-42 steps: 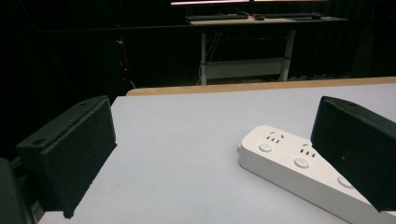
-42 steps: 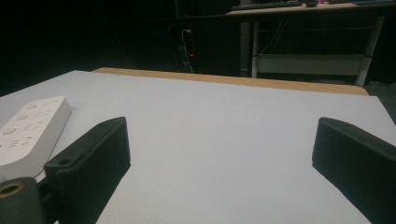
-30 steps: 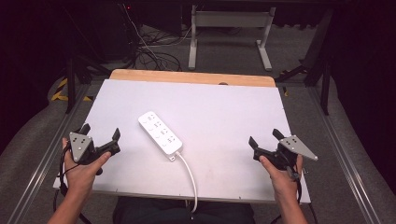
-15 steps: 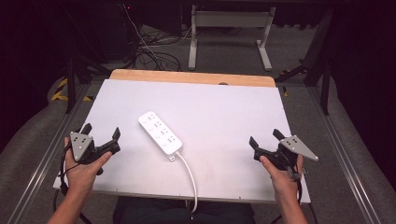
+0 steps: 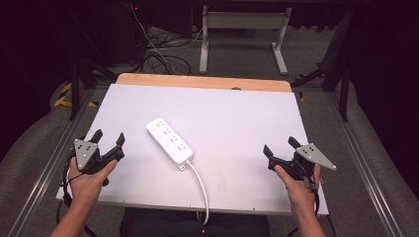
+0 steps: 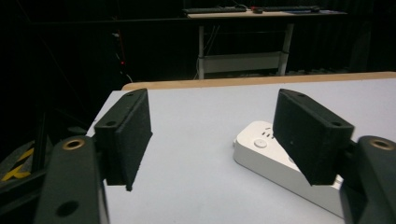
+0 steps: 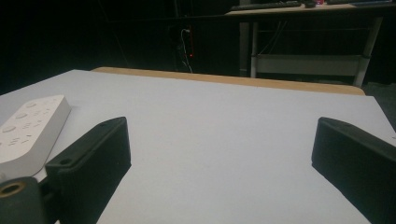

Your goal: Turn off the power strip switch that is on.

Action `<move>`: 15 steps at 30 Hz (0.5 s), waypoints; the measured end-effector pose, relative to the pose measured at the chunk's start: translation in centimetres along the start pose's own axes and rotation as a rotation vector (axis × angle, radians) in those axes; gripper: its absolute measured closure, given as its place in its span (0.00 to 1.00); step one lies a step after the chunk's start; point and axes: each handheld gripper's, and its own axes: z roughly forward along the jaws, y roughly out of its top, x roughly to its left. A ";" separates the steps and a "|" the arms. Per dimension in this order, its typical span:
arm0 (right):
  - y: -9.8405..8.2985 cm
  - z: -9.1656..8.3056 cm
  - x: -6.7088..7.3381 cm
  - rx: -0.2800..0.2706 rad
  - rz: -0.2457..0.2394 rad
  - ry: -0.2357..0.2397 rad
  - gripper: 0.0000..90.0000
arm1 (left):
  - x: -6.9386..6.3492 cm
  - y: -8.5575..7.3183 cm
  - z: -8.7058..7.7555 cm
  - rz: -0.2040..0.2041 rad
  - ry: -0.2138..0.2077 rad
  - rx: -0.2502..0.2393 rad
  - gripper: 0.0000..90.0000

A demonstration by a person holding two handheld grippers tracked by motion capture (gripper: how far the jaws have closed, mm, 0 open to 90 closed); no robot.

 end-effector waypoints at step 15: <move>0.0 -0.2 -0.1 -0.002 0.009 -0.001 0.06 | 0.7 0.7 -0.5 -0.012 -0.088 -0.001 0.93</move>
